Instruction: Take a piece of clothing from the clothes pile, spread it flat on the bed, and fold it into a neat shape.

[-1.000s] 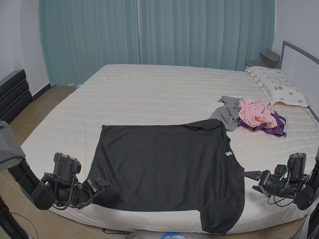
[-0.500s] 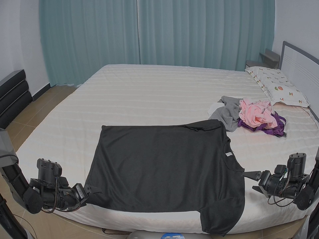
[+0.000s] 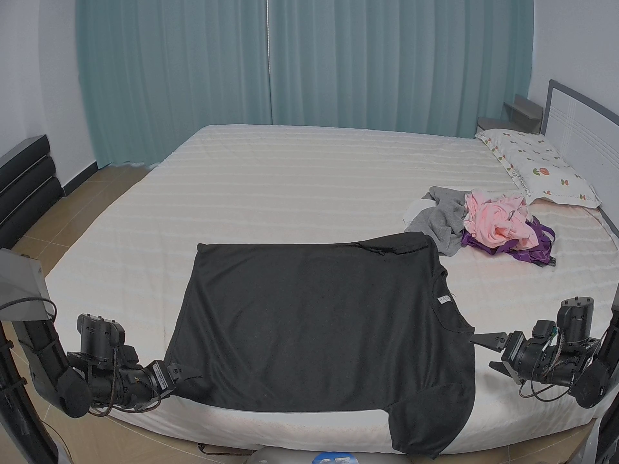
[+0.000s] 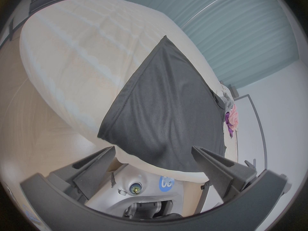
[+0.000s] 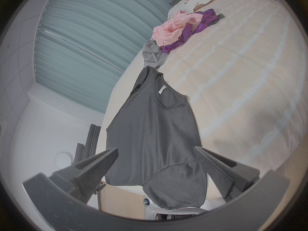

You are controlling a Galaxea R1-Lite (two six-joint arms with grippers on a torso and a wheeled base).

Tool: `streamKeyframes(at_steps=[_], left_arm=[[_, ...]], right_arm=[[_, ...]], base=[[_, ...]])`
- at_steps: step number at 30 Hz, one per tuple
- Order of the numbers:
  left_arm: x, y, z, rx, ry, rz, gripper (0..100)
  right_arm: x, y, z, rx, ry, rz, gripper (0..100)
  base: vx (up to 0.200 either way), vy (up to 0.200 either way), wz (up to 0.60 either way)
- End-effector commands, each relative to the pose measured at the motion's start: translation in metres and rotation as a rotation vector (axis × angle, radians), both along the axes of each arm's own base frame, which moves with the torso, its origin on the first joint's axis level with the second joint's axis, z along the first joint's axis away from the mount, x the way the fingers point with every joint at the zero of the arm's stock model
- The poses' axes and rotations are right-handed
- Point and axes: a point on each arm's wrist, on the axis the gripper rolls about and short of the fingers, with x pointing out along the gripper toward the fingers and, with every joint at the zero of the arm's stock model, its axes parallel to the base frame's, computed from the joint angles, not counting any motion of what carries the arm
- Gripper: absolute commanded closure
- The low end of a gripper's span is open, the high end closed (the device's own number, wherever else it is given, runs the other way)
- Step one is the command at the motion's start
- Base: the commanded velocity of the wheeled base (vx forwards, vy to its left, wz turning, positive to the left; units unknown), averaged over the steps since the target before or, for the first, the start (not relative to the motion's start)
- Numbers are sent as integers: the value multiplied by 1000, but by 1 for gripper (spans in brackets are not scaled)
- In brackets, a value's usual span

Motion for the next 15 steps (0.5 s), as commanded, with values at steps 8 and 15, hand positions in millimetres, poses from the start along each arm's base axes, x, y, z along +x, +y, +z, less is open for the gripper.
streamKeyframes(at_steps=[8, 15], left_arm=[[2, 6, -17, 67, 15, -58, 0], [1, 12, -22, 114, 12, -96, 0]], right_arm=[[-4, 0, -3, -2, 26, 3, 0], [-4, 0, -4, -2, 28, 1, 0]], base=[[0, 0, 0], [0, 0, 0]])
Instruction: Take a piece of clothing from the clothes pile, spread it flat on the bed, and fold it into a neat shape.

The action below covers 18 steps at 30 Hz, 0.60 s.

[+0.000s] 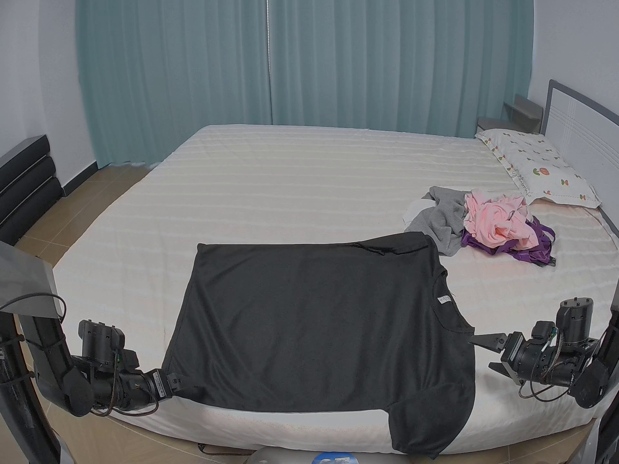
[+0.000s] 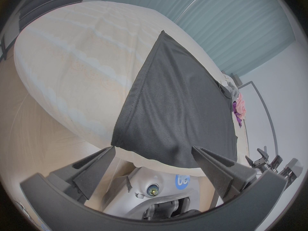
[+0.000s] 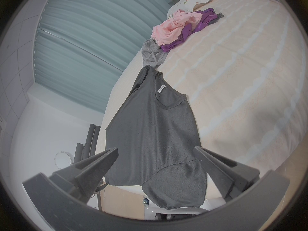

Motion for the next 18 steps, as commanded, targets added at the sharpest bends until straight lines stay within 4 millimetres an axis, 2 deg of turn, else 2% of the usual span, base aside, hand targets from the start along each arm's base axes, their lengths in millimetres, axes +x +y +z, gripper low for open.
streamKeyframes(at_steps=[1, 18], left_arm=[[-2, 2, -6, 13, 21, -14, 0], [3, 2, -15, 41, -14, -45, 0]], right_arm=[[-4, 0, -2, -1, 21, 0, 0], [-4, 0, -2, -1, 18, 0, 0]], base=[[0, 0, 0], [0, 0, 0]])
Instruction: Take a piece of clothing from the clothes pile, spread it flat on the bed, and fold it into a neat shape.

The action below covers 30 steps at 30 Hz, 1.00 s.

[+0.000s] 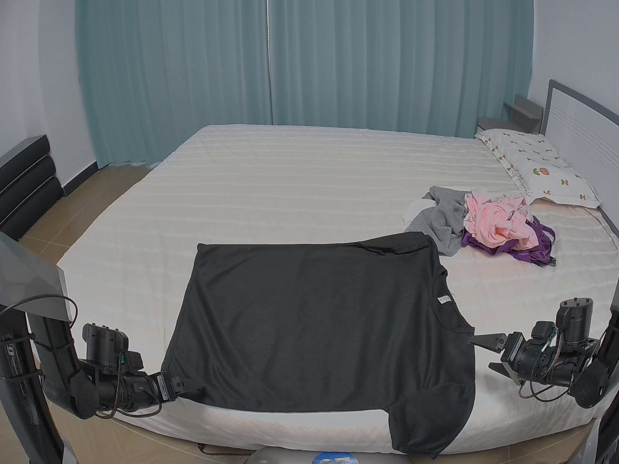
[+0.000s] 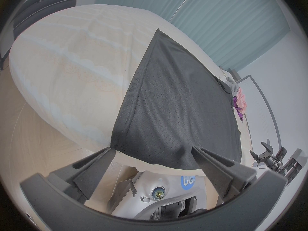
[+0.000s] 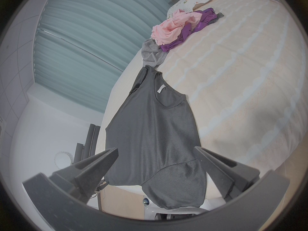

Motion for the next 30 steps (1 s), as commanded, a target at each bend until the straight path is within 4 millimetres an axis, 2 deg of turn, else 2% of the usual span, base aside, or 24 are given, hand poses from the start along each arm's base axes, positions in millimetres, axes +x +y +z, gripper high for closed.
streamKeyframes(at_steps=[1, 6, 14, 15, 24, 30], left_arm=[[-1, 0, -4, 5, 18, -4, 0], [-3, 0, -5, 12, 24, -13, 0], [4, 0, -4, -10, 8, 20, 0], [4, 0, -3, -11, 8, 23, 100], [-8, 7, -2, -14, 40, 61, 100], [-12, 12, 7, -18, 14, 81, 100]], right_arm=[[-4, 0, -1, -1, 16, 1, 0], [-4, 0, -2, -1, 18, 1, 0], [-4, 0, -1, -1, 16, 1, 0], [-4, 0, -1, -1, 16, 1, 0], [-4, 0, -2, -1, 18, 1, 0], [-4, 0, -2, 0, 18, 0, 0]], base=[[0, 0, 0], [0, 0, 0], [0, 0, 0], [0, 0, 0], [0, 0, 0], [0, 0, 0]])
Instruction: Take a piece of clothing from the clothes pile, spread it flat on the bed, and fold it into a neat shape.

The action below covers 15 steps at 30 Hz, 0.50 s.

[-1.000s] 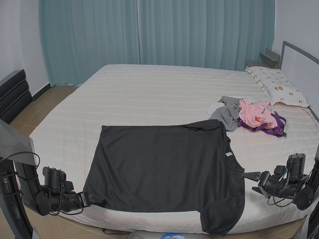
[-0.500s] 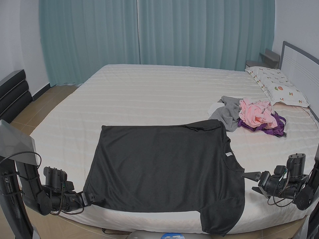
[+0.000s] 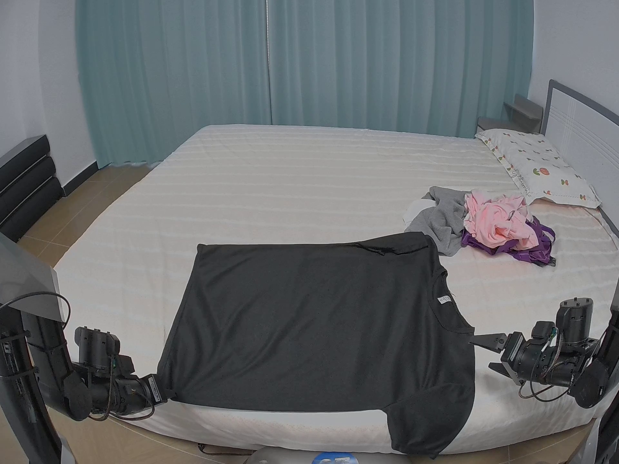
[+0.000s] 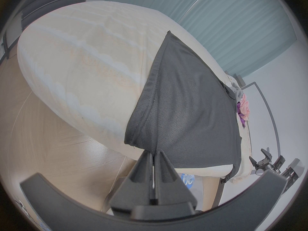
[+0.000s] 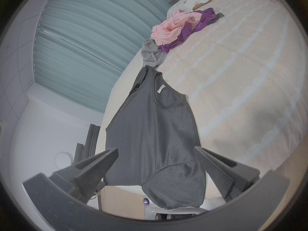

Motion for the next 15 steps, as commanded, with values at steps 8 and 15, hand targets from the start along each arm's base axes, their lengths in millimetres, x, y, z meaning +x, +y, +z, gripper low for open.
streamKeyframes(at_steps=[8, 15], left_arm=[[-2, 1, 8, -6, -27, 9, 100], [-1, 1, 6, -4, -24, 6, 100]], right_arm=[[-4, 0, -2, 8, 23, -6, 0], [-4, 0, -2, 8, 21, -6, 0]], base=[[0, 0, 0], [0, 0, 0]])
